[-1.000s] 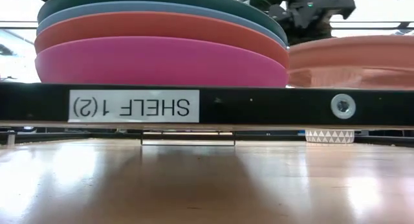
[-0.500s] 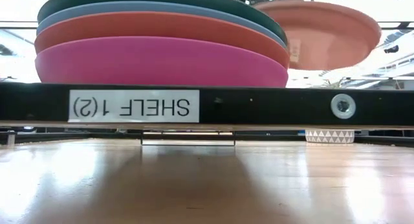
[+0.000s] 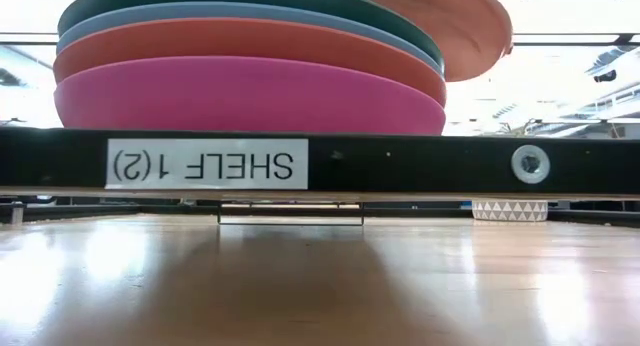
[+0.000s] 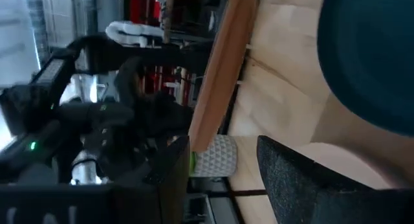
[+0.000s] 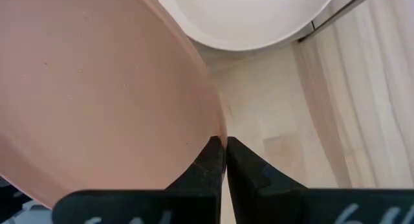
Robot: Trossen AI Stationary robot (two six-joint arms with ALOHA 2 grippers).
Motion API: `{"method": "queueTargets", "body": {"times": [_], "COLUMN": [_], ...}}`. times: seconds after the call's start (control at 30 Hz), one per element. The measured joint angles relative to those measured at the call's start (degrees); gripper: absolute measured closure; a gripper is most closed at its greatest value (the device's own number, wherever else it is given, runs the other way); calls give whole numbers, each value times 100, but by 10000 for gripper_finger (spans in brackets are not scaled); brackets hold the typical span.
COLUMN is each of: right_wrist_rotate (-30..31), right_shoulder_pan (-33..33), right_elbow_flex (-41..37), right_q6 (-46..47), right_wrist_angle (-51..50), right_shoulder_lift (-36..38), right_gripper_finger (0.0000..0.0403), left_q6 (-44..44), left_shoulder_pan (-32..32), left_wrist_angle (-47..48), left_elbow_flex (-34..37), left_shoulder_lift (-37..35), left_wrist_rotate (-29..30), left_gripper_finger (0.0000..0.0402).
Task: Place and stack plates onto a shelf
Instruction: Stack the brown plate on top of the light orange plate on the shelf
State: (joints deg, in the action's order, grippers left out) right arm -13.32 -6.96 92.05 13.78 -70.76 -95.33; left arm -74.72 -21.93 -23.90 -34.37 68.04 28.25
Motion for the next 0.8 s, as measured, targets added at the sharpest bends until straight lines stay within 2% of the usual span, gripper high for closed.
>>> {"method": "queueTargets", "body": {"times": [0.2, 0.4, 0.57, 0.8], "right_wrist_rotate": [-25, -28, -28, -20], "right_shoulder_pan": [0, -4, -4, -19], "right_elbow_flex": [-2, -2, -7, -7], "right_q6": [-26, -37, -38, 56], "right_wrist_angle": [80, 171, 229, 362], "right_shoulder_lift": [-2, -2, -4, -4], "right_gripper_finger": [387, 387, 387, 387], "left_q6": [-520, -1025, -1210, -1496], "left_shoulder_pan": [86, 131, 227, 418], "left_wrist_angle": [-633, -1407, -1442, -1445], "left_elbow_flex": [2, -2, -152, -510], "left_shoulder_lift": [548, 882, 1091, 1490], "left_wrist_rotate": [93, 102, -86, -264], "left_gripper_finger": [208, 173, 147, 155]}}
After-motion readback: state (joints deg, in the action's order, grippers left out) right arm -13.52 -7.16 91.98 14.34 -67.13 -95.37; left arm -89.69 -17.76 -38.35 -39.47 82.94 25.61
